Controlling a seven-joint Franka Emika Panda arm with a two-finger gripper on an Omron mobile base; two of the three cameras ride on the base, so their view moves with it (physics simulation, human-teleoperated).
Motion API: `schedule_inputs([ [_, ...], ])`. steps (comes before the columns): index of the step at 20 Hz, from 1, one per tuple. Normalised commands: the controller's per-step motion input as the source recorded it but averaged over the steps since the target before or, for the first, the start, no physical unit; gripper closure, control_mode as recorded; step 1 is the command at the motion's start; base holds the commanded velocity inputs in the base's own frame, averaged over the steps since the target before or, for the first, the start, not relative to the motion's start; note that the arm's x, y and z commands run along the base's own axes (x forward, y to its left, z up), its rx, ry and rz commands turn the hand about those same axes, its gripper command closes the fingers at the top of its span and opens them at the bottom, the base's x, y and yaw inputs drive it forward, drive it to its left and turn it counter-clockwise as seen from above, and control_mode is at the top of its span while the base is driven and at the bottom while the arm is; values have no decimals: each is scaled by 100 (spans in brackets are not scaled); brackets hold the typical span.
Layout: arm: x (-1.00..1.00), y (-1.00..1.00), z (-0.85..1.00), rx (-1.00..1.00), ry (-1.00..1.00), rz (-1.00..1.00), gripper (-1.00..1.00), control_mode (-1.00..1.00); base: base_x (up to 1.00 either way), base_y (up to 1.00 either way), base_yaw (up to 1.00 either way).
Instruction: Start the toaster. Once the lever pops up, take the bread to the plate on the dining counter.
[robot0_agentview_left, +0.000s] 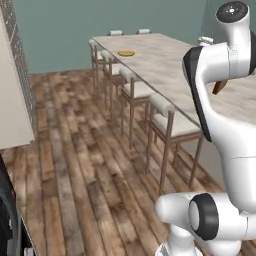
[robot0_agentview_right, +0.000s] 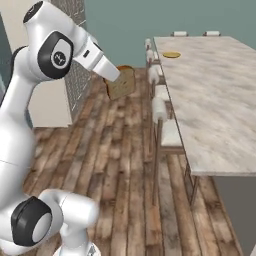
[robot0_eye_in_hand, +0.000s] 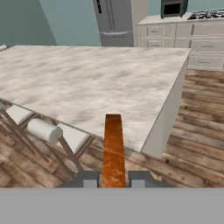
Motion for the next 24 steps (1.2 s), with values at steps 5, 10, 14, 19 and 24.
schedule_inputs([
  [5,0,0,0,0,0,0,100,100,66,83,-35],
  [10,0,0,0,0,0,0,100,100,65,87,-35],
  [14,0,0,0,0,0,0,100,100,72,88,-35],
  [19,0,0,0,0,0,0,100,100,80,81,-33],
  [24,0,0,0,0,0,0,100,100,94,50,-27],
])
